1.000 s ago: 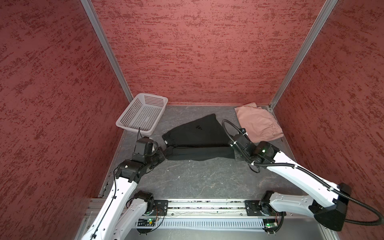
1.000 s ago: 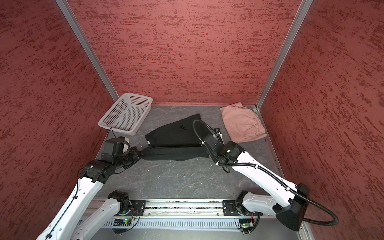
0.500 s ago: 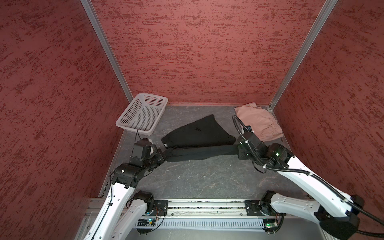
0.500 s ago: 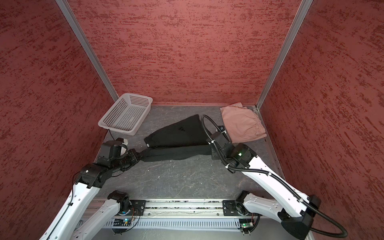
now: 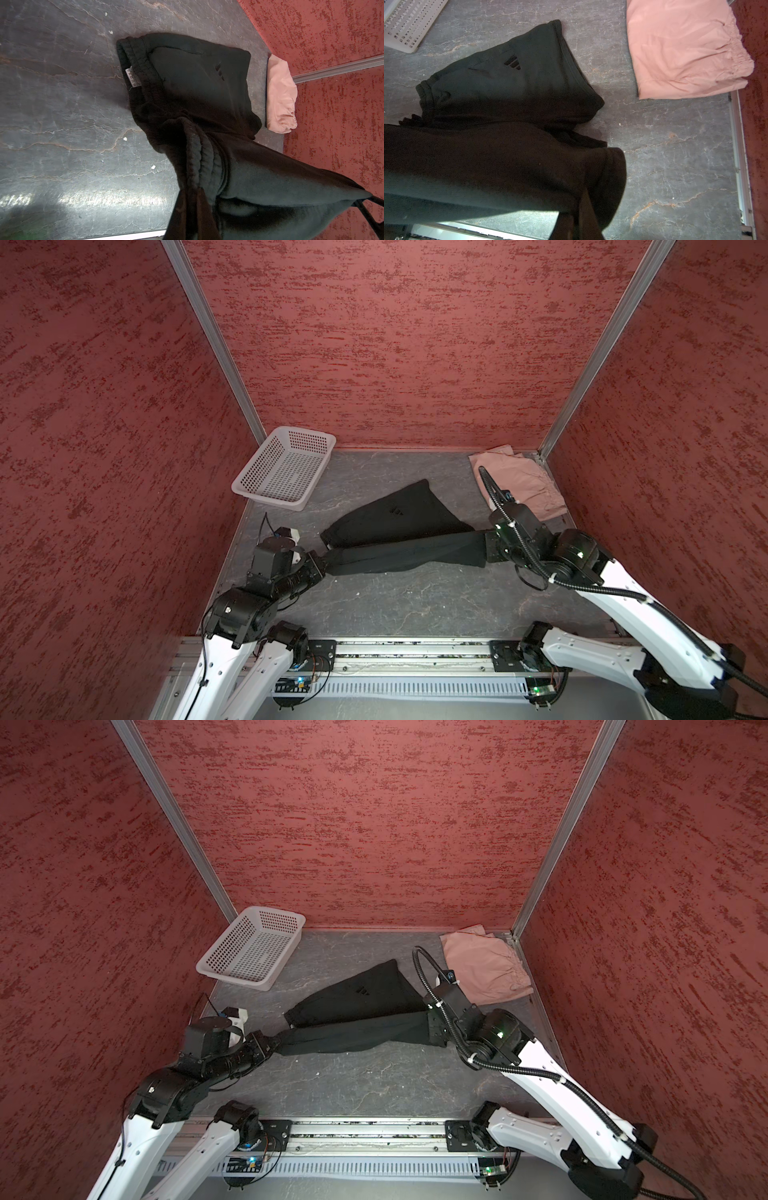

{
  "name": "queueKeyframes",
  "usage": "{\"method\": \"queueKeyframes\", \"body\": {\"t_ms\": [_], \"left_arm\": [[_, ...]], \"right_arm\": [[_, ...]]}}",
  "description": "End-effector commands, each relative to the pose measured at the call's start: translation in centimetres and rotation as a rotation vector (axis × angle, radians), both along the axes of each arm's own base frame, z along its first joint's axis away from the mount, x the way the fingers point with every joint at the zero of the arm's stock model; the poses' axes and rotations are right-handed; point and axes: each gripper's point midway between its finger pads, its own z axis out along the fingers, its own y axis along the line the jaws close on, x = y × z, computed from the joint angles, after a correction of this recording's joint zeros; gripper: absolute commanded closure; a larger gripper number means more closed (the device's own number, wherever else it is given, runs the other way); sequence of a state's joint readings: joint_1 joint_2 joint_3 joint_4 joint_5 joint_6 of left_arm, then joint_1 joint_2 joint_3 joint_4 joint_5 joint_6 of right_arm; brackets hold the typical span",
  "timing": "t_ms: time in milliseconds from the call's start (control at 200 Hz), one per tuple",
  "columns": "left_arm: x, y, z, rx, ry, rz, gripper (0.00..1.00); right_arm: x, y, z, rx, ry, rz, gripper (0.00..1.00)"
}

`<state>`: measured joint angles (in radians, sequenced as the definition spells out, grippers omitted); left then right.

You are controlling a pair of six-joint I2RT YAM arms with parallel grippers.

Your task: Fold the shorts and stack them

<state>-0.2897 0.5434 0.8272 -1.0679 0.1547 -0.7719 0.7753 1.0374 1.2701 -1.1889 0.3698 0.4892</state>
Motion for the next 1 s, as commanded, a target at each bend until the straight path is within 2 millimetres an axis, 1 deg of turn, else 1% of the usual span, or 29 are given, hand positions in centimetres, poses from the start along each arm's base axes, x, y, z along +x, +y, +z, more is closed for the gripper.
{"method": "queueKeyframes", "body": {"t_ms": [0,55,125,205,281,361,396,416,431,466,501,576,691,786,842,992], "left_arm": [[0.8,1.2,-0.3,0.086,0.022,0.039,1.0],[1.5,1.0,-0.6,0.098,0.033,0.026,1.0],[2.6,0.8,-0.5,0.11,0.029,0.02,1.0],[3.7,1.1,-0.1,0.128,0.024,0.031,1.0],[4.7,1.5,-0.3,0.116,0.036,0.039,1.0],[5.5,1.8,-1.2,0.069,0.063,0.05,1.0],[5.7,1.9,-1.7,0.051,0.076,0.054,1.0],[5.8,2.1,-2.1,0.043,0.086,0.058,1.0],[5.9,2.2,-2.3,0.039,0.093,0.061,1.0],[6.0,2.5,-2.9,0.033,0.11,0.068,1.0],[6.2,2.7,-3.4,0.028,0.126,0.073,1.0],[6.6,3.0,-4.3,0.018,0.155,0.077,1.0],[7.6,3.6,-5.3,0.013,0.166,0.087,1.0],[8.6,3.9,-6.1,0.003,0.179,0.091,1.0],[9.2,4.1,-6.4,0.004,0.179,0.088,1.0],[11.2,4.6,-7.7,0.029,0.207,0.071,1.0]], "right_arm": [[2.4,-1.2,1.7,-0.154,-0.107,-0.001,1.0],[3.7,-0.5,2.1,-0.19,-0.141,0.029,1.0],[6.0,0.5,3.1,-0.21,-0.184,0.05,1.0],[8.7,1.4,4.3,-0.206,-0.218,0.071,1.0],[11.2,2.0,4.7,-0.212,-0.235,0.094,1.0],[14.1,2.2,4.3,-0.222,-0.233,0.113,1.0],[15.4,2.3,3.8,-0.227,-0.225,0.125,1.0],[16.0,2.3,3.9,-0.224,-0.229,0.131,1.0],[16.7,2.6,3.1,-0.233,-0.213,0.14,1.0],[17.9,2.7,2.4,-0.239,-0.201,0.147,1.0],[19.0,2.9,2.0,-0.245,-0.196,0.157,1.0],[20.9,3.8,0.6,-0.252,-0.171,0.197,1.0],[23.3,5.1,-1.2,-0.26,-0.15,0.244,1.0],[24.9,6.0,-2.6,-0.272,-0.13,0.278,1.0],[25.7,6.2,-3.5,-0.279,-0.12,0.29,1.0],[28.1,5.7,-5.6,-0.282,-0.099,0.288,1.0]]}}
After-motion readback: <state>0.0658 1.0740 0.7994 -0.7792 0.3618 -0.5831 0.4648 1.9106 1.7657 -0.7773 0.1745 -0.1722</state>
